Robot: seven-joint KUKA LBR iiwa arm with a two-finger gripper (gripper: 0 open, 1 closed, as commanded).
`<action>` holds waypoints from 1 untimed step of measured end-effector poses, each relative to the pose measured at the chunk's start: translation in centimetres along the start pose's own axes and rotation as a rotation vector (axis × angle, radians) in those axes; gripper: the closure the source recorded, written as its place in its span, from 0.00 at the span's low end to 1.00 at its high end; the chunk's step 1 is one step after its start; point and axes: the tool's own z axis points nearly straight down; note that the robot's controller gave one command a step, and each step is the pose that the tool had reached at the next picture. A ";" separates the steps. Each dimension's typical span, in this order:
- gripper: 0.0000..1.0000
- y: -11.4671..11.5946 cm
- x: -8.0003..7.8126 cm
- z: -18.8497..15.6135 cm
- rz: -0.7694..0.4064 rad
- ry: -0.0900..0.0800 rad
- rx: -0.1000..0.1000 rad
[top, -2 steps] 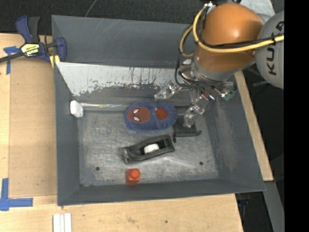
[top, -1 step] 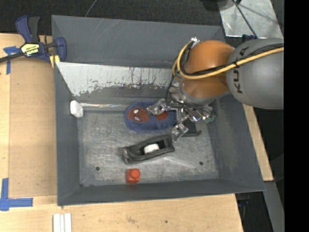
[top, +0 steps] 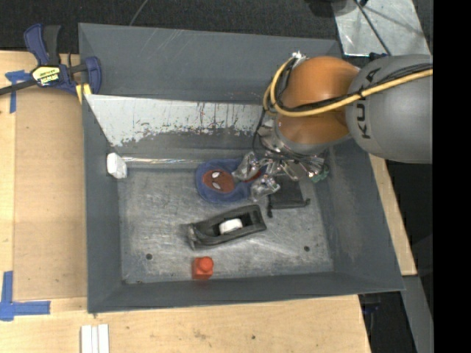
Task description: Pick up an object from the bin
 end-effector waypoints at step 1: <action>1.00 1.3 1.0 -12.4 0.003 0.022 -0.004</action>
Offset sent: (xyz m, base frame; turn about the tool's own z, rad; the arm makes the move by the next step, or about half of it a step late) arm -0.0215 0.0045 0.1177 0.0043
